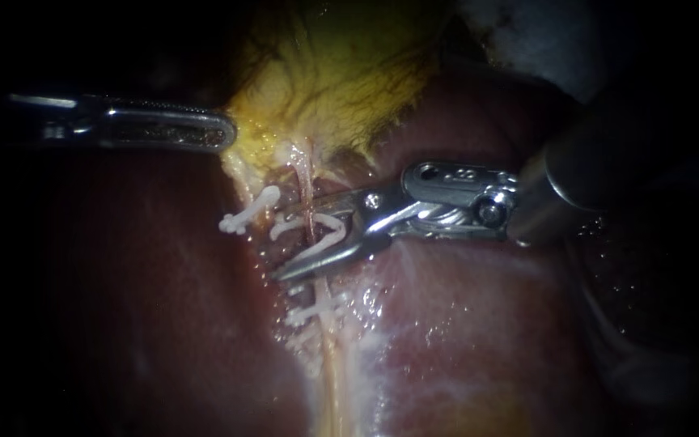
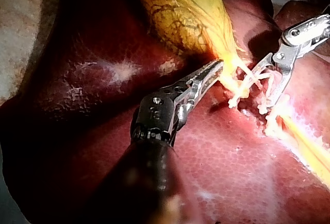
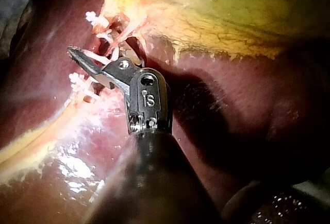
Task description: Clipping third clip right tube
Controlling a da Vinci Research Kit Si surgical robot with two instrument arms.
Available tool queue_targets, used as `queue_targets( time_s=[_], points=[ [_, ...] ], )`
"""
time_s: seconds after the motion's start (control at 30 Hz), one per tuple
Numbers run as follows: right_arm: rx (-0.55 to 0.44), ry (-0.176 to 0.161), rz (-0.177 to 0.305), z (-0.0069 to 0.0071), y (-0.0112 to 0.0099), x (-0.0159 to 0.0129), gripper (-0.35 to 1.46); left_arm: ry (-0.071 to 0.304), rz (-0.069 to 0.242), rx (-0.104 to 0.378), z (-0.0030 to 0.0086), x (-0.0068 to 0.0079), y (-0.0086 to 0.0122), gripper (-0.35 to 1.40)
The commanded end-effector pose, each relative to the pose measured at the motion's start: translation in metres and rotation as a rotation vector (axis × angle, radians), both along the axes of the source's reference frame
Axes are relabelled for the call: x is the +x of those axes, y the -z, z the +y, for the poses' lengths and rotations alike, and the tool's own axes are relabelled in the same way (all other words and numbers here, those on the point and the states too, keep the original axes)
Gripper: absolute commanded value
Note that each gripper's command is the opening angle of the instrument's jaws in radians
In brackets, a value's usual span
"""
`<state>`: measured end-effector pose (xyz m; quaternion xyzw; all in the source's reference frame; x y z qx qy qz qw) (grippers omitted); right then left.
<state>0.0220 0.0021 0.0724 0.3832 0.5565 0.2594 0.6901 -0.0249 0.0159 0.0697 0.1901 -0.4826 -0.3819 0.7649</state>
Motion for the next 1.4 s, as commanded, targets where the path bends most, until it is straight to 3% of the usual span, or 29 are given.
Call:
queue_targets(
  time_s=[0.03,0.27,0.4,0.57,0.73,0.87,1.17,1.27,1.4],
  points=[
    [0.029,-0.006,0.015,0.0001,0.0000,0.0000,0.49,-0.001,-0.001,0.001,0.0000,0.0000,0.0000,-0.35],
    [0.165,-0.020,0.138,0.0005,-0.0004,-0.0002,0.47,-0.001,-0.001,0.001,0.0001,0.0000,0.0001,-0.35],
    [0.209,0.003,0.202,0.0006,-0.0002,-0.0004,0.42,-0.001,-0.002,0.001,0.0002,0.0002,0.0001,-0.35],
    [0.227,0.043,0.242,0.0007,0.0003,-0.0005,0.35,-0.002,-0.002,0.002,0.0002,0.0003,0.0000,-0.35],
    [0.230,0.066,0.246,0.0011,0.0003,-0.0003,0.18,-0.002,-0.002,0.002,0.0002,0.0003,0.0000,-0.35],
    [0.258,0.028,0.223,0.0016,0.0003,-0.0003,-0.03,-0.002,-0.002,0.002,0.0002,0.0003,0.0000,-0.35],
    [0.323,0.001,0.185,0.0021,0.0000,0.0000,-0.35,0.000,0.000,0.001,0.0002,0.0003,0.0000,-0.35],
    [0.383,-0.003,0.156,0.0021,-0.0001,0.0000,-0.35,0.000,0.000,0.001,0.0003,0.0003,0.0000,-0.35],
    [0.389,-0.005,0.154,0.0021,-0.0001,-0.0001,-0.35,0.000,0.000,0.001,0.0003,0.0003,0.0000,-0.35]
  ],
)
